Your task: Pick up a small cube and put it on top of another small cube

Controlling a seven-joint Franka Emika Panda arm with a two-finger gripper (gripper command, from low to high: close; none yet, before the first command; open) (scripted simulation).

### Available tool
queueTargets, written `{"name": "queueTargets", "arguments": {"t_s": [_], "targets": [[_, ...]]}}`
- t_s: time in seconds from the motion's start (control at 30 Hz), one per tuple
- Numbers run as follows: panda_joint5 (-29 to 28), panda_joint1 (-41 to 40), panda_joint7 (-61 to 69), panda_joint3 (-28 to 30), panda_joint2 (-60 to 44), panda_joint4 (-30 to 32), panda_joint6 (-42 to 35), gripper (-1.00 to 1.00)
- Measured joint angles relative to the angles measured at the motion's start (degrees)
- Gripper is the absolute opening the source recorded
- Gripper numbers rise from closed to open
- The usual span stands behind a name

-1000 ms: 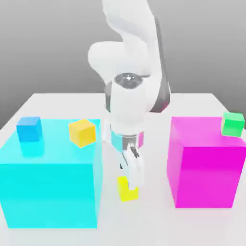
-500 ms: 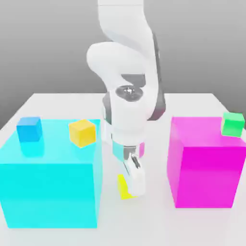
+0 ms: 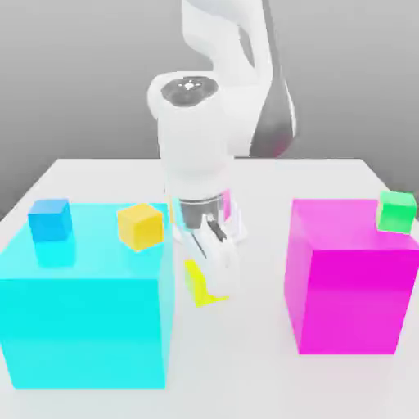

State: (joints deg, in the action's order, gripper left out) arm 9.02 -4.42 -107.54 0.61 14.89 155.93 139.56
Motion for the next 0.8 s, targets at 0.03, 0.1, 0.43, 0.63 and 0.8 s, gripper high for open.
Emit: {"name": "queueTargets", "arguments": {"t_s": [0.03, 0.1, 0.43, 0.63, 0.8], "targets": [[0.34, -0.55, -0.18, 0.66, 1.79, -1.41, -2.43, -1.0], [-0.01, -1.86, -0.74, 1.72, 5.48, -3.73, -7.27, -1.0], [-9.72, -9.07, -4.67, 1.69, 17.89, -6.39, -22.45, -1.0], [-10.23, -9.19, -4.77, 1.78, 15.49, -2.15, -16.02, 1.0], [-10.37, -9.26, -4.83, 1.71, 15.95, -2.85, -17.28, 1.0]]}}
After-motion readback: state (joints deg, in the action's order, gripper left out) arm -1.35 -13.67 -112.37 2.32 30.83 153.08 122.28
